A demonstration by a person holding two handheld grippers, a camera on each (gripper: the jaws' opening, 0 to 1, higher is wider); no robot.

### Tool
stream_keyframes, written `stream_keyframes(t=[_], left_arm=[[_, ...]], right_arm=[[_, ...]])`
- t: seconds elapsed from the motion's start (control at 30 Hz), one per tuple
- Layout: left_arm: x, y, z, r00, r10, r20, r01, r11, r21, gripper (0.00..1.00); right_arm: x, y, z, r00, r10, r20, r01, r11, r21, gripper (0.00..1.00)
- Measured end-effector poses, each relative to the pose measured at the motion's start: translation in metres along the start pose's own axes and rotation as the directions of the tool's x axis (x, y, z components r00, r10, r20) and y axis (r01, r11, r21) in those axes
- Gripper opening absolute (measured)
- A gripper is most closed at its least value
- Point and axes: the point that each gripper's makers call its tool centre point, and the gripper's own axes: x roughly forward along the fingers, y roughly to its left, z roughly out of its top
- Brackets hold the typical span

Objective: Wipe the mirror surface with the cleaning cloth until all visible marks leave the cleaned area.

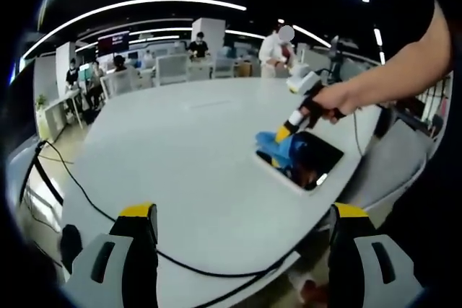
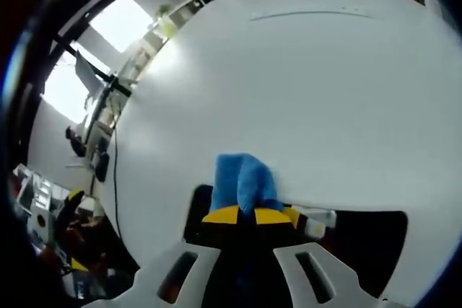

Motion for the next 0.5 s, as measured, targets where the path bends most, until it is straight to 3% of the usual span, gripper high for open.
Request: stream_keyframes(t=[0.3, 0.5], left_arm=[[0.002, -0.009, -0.005, 1.000, -0.005, -0.006, 0.005, 1.000, -0.012, 1.00], [0.002, -0.004, 0.001, 1.000, -0.003, 0.005, 0.003, 1.000, -0.003, 1.00]], right_arm=[[-0.007, -0.015, -0.001, 1.000, -0.013, -0.002, 0.013, 1.000, 0.000, 0.00], [-0.005, -0.013, -0.001, 0.999, -0.038, 0.025, 0.039, 0.997, -0.061, 0.00]])
